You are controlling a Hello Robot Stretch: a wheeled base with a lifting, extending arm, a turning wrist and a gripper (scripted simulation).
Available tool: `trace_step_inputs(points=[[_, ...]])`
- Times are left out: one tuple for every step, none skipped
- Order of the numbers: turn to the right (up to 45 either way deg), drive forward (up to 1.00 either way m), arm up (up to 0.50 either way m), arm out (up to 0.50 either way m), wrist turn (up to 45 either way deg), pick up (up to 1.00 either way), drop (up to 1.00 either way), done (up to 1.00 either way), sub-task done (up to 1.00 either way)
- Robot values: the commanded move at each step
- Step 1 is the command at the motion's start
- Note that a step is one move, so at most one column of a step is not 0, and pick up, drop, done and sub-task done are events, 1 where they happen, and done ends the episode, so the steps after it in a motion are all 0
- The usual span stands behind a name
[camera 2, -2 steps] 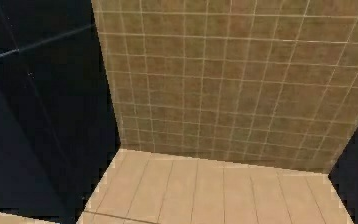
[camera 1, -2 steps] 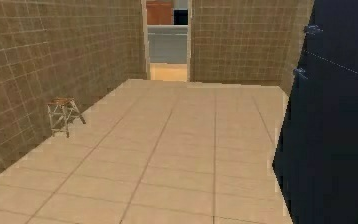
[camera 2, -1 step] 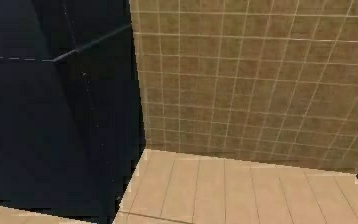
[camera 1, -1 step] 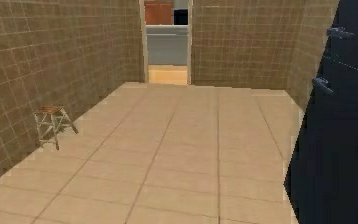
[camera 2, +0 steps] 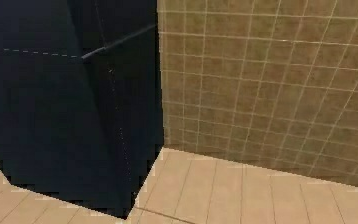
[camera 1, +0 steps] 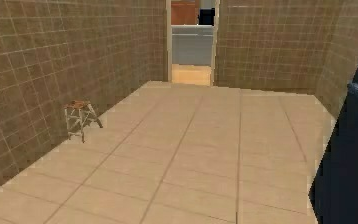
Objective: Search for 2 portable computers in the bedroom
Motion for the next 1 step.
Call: trace_step_inputs(points=[[0.0, 1.0, 0.0, 0.0, 0.0, 0.0, 0.0, 0.0, 0.0]])
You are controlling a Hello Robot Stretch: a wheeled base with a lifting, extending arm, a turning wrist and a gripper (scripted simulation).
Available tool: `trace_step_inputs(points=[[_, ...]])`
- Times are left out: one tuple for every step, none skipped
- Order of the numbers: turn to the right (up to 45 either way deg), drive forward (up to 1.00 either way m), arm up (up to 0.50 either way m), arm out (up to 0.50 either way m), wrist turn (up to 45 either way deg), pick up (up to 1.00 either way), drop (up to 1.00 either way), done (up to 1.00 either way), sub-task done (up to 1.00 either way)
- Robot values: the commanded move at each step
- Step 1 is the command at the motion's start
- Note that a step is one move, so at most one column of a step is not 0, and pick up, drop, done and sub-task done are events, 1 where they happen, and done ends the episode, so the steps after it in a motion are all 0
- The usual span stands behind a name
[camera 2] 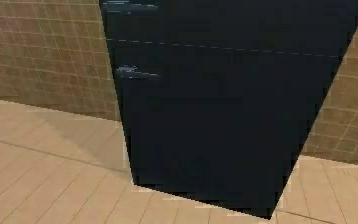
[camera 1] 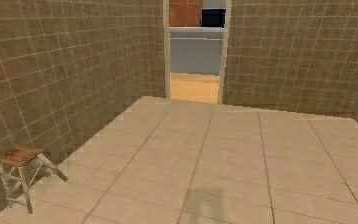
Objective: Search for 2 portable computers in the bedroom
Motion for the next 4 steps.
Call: trace_step_inputs(points=[[0.0, 1.0, 0.0, 0.0, 0.0, 0.0, 0.0, 0.0, 0.0], [0.0, 1.0, 0.0, 0.0, 0.0, 0.0, 0.0, 0.0, 0.0], [0.0, 0.9, 0.0, 0.0, 0.0, 0.0, 0.0, 0.0, 0.0], [18.0, 0.0, 0.0, 0.0, 0.0, 0.0, 0.0, 0.0, 0.0]])
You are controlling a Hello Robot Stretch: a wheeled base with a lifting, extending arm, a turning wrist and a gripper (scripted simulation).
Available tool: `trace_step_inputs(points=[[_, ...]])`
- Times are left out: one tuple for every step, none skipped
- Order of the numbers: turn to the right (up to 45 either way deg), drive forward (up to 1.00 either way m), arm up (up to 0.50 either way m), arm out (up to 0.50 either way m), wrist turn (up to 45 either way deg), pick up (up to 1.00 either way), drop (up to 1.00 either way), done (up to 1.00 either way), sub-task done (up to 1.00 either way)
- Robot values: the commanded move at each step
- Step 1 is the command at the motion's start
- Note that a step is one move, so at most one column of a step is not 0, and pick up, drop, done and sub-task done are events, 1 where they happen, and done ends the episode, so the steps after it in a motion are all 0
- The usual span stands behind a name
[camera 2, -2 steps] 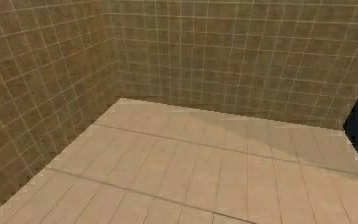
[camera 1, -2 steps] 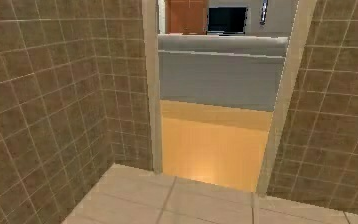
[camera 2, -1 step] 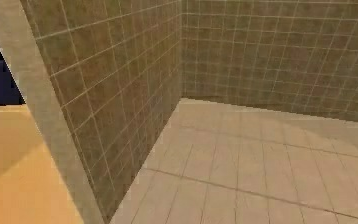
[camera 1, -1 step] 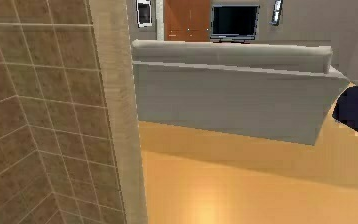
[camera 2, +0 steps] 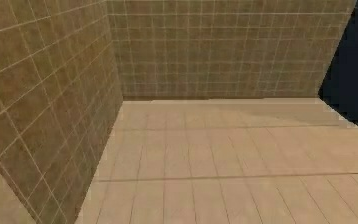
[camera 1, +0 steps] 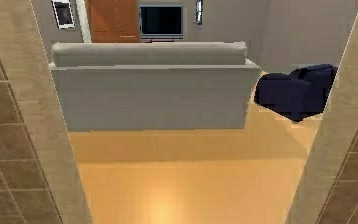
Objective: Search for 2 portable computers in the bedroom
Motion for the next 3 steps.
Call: trace_step_inputs(points=[[0.0, 0.3, 0.0, 0.0, 0.0, 0.0, 0.0, 0.0, 0.0], [0.0, 0.75, 0.0, 0.0, 0.0, 0.0, 0.0, 0.0, 0.0], [-45.0, 0.0, 0.0, 0.0, 0.0, 0.0, 0.0, 0.0, 0.0]])
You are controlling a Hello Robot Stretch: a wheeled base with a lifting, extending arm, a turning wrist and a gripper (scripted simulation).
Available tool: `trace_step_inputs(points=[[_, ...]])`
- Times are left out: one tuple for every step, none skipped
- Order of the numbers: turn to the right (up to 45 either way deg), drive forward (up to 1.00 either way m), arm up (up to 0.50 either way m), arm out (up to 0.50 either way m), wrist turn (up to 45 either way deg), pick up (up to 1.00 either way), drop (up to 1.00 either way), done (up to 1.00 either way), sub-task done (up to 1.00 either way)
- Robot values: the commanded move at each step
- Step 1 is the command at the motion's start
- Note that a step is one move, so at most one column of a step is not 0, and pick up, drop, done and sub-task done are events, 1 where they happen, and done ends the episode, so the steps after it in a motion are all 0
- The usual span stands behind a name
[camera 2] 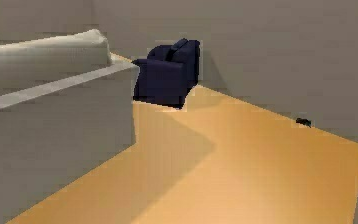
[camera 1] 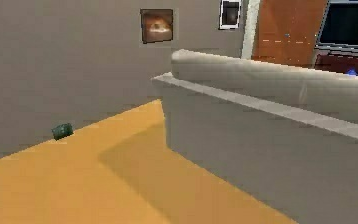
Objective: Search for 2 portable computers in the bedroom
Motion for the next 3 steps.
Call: trace_step_inputs(points=[[-18.0, 0.0, 0.0, 0.0, 0.0, 0.0, 0.0, 0.0, 0.0], [0.0, 1.0, 0.0, 0.0, 0.0, 0.0, 0.0, 0.0, 0.0], [-3.0, 0.0, 0.0, 0.0, 0.0, 0.0, 0.0, 0.0, 0.0]])
